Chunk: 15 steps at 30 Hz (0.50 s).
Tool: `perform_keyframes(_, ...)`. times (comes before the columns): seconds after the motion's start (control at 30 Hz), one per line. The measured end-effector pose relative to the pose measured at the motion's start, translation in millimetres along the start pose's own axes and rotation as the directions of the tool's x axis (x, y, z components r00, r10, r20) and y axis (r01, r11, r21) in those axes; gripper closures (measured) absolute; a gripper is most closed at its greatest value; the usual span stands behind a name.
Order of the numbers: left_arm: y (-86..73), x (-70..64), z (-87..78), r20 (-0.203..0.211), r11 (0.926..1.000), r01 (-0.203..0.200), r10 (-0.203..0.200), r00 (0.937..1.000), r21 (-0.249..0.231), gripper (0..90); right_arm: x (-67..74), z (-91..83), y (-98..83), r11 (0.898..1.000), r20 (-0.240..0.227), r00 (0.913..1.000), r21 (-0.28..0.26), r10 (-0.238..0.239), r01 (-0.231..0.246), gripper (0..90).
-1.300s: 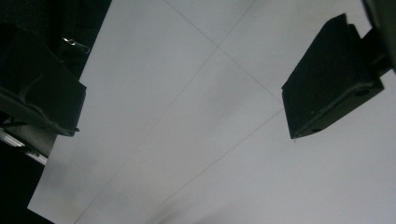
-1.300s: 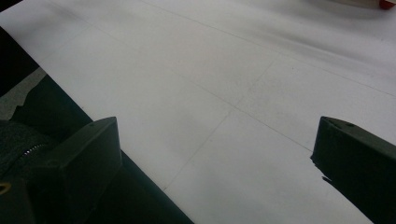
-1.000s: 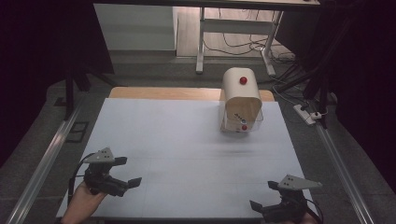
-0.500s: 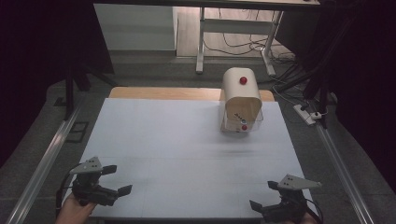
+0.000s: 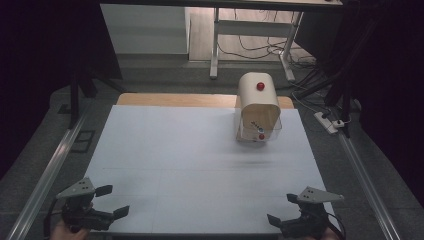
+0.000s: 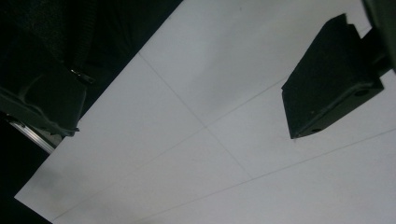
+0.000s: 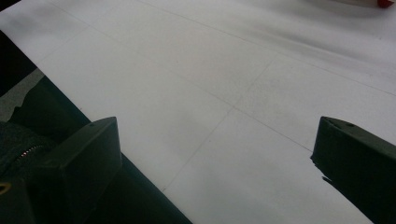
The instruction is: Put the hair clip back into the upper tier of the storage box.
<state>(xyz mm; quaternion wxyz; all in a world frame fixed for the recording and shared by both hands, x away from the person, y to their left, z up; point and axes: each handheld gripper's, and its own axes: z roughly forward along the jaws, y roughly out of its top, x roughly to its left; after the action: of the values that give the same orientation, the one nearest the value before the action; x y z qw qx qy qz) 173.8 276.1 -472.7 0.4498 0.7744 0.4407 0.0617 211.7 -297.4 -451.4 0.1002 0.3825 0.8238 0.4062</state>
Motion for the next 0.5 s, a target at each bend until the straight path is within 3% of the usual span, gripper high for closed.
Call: perform_keyframes(0.5, -25.8, 3.8, -27.2, -0.065, 0.9976, 0.064, -0.065, 0.9957, -0.026, 0.0, 0.3, 0.6, 0.2, 1.0, -0.001, 1.0, 0.0, 0.0, 0.0, 1.1)
